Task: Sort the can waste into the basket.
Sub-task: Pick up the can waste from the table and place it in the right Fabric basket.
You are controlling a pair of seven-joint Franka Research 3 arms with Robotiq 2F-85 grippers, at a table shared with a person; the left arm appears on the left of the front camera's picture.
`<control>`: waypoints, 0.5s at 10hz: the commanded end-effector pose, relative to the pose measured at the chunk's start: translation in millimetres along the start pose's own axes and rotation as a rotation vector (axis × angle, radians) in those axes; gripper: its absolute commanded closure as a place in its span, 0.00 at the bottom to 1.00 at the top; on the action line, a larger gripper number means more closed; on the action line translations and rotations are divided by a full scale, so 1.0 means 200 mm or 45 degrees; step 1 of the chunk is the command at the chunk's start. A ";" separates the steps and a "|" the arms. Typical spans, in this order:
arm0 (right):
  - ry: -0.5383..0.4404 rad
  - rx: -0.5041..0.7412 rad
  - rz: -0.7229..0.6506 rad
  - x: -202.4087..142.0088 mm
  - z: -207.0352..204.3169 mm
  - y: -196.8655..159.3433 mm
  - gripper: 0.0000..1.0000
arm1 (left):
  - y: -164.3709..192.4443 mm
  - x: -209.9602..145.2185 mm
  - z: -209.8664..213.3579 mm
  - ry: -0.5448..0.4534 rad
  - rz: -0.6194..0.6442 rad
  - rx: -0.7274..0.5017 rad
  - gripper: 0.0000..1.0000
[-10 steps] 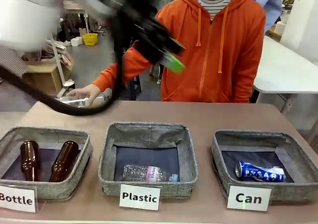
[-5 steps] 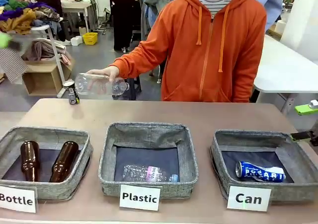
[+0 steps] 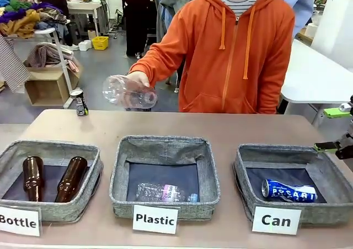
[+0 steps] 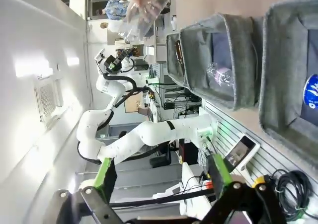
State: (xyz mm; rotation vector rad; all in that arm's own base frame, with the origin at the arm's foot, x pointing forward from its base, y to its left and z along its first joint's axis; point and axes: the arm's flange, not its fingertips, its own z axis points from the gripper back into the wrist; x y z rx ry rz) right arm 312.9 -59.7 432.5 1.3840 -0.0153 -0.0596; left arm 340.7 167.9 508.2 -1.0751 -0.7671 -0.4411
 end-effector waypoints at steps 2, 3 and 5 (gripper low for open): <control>0.013 -0.009 0.020 -0.02 -0.01 0.02 0.00 | -0.14 0.05 -0.03 0.068 -0.065 -0.007 0.00; 0.013 -0.009 0.020 -0.02 -0.01 0.02 0.00 | -0.14 0.05 -0.03 0.068 -0.065 -0.007 0.00; 0.013 -0.009 0.020 -0.02 -0.01 0.02 0.00 | -0.14 0.05 -0.03 0.068 -0.065 -0.007 0.00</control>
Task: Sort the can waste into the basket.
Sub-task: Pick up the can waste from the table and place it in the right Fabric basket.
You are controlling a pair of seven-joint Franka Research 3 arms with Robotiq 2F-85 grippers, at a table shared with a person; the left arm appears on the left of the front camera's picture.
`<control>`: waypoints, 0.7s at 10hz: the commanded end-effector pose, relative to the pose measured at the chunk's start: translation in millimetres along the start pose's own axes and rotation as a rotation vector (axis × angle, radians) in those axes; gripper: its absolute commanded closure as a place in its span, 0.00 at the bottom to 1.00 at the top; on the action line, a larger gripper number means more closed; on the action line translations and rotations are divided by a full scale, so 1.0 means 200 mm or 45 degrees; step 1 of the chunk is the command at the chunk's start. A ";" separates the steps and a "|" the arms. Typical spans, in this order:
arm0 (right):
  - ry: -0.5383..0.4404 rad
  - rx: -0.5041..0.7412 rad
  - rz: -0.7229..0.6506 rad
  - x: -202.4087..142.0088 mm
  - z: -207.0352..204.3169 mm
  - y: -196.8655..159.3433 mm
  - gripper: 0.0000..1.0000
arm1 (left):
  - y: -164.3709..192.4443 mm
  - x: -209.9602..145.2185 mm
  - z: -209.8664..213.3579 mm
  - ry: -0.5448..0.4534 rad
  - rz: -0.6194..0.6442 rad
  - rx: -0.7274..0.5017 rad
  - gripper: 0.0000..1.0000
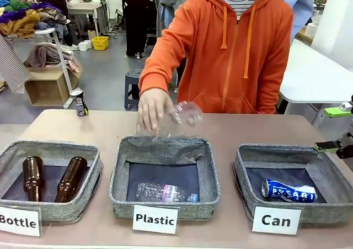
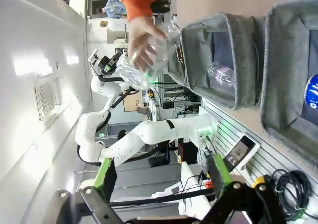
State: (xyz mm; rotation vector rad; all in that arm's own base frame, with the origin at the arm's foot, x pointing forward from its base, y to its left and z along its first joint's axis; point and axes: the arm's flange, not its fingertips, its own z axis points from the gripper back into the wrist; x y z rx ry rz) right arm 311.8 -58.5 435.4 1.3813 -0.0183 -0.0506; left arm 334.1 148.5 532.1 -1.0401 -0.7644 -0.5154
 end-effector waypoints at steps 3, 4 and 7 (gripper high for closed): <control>0.009 -0.005 0.009 -0.02 0.00 0.01 0.00 | 0.00 -0.01 0.02 0.013 0.015 -0.009 0.00; 0.009 -0.005 0.009 -0.02 0.00 0.01 0.00 | 0.01 -0.01 0.01 -0.002 0.006 0.003 0.00; 0.009 -0.005 0.009 -0.02 0.00 0.01 0.00 | 0.25 0.34 0.00 0.035 -0.075 -0.148 0.00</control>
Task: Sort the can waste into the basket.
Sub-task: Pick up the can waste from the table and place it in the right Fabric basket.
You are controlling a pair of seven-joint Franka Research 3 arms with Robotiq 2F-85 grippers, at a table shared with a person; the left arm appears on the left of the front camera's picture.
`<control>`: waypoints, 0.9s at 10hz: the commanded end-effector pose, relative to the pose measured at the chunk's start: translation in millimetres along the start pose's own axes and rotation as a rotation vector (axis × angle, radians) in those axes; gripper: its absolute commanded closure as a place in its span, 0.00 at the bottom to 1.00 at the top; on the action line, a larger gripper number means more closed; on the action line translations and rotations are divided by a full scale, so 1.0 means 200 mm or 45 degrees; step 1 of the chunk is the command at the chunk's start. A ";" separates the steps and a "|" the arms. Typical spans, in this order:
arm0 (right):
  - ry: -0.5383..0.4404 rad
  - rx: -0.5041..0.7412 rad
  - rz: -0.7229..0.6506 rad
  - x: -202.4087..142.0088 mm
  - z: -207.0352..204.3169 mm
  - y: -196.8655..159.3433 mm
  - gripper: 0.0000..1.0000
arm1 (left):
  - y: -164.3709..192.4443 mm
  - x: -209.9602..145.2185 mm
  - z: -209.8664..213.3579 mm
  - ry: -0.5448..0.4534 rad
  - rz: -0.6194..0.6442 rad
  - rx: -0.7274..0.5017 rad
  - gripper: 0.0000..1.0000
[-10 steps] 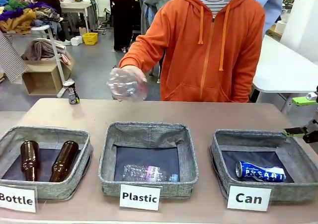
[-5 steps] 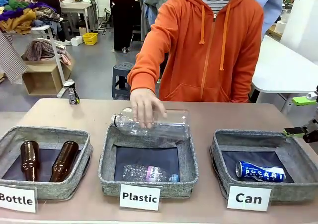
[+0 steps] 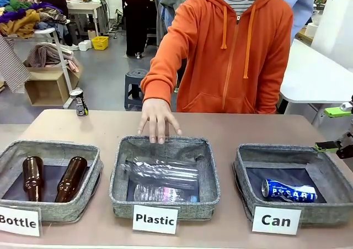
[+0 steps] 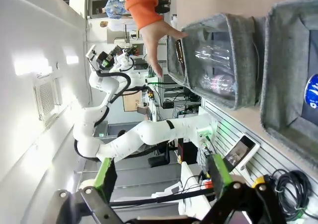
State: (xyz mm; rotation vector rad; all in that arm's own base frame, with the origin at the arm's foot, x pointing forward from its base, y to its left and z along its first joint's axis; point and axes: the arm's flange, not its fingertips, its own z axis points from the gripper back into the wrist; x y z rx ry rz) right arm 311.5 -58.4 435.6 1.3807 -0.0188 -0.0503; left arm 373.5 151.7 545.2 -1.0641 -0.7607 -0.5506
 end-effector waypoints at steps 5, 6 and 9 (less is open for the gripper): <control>0.009 -0.004 0.009 -0.01 0.00 0.01 0.00 | 0.65 0.45 -0.18 0.204 -0.999 -0.074 0.00; 0.009 -0.004 0.009 -0.01 0.00 0.01 0.00 | 0.77 0.46 -0.24 0.249 -1.100 -0.032 0.00; 0.009 -0.004 0.009 -0.01 0.00 0.01 0.00 | 1.08 0.42 -0.35 0.368 -0.852 0.173 0.00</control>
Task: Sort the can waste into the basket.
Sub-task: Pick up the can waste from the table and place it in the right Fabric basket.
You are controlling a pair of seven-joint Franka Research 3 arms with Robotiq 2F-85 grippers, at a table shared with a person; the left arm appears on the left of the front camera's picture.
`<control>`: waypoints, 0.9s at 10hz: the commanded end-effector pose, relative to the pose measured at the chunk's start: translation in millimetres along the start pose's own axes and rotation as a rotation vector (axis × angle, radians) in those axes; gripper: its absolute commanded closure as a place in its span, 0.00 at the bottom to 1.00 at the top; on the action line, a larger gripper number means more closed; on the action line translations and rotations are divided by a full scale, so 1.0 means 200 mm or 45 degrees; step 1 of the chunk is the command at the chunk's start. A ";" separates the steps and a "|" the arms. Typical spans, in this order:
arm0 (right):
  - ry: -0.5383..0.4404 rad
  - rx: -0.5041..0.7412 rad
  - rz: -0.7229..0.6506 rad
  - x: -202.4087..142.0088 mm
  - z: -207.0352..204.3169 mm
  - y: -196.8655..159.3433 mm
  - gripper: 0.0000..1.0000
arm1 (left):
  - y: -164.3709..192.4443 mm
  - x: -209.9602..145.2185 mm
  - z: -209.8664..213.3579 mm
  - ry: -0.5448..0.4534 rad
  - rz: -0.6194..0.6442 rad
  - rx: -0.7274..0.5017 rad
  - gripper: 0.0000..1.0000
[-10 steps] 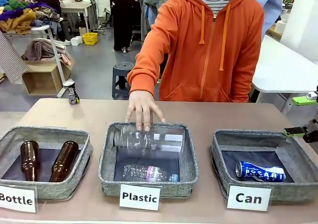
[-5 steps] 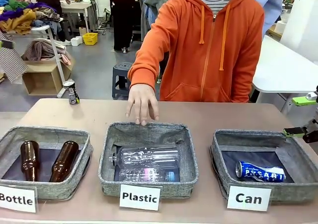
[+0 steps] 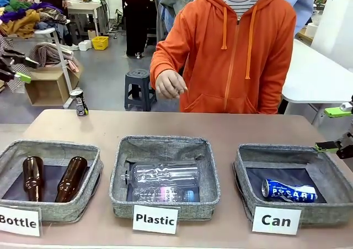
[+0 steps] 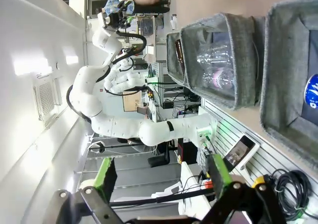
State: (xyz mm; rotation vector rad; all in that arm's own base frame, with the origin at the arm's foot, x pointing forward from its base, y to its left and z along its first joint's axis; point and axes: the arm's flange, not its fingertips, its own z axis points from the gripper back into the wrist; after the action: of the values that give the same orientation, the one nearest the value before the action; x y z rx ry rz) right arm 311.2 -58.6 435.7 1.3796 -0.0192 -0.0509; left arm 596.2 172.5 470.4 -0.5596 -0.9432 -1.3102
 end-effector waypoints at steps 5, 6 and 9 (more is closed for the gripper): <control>0.010 -0.003 0.009 -0.01 0.00 0.01 0.00 | 0.00 0.00 0.00 0.000 0.000 0.000 0.00; 0.010 -0.003 0.009 -0.01 0.00 0.01 0.00 | 0.03 -0.02 -0.02 0.016 0.054 0.029 0.00; 0.010 -0.003 0.009 -0.01 0.00 0.01 0.00 | 0.18 -0.18 -0.26 0.144 0.049 0.141 0.00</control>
State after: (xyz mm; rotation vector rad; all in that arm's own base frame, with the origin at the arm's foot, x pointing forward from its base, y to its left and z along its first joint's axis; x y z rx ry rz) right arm 311.1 -58.7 435.7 1.3796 -0.0191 -0.0512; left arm 629.5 160.6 431.1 -0.4333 -0.8945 -1.2480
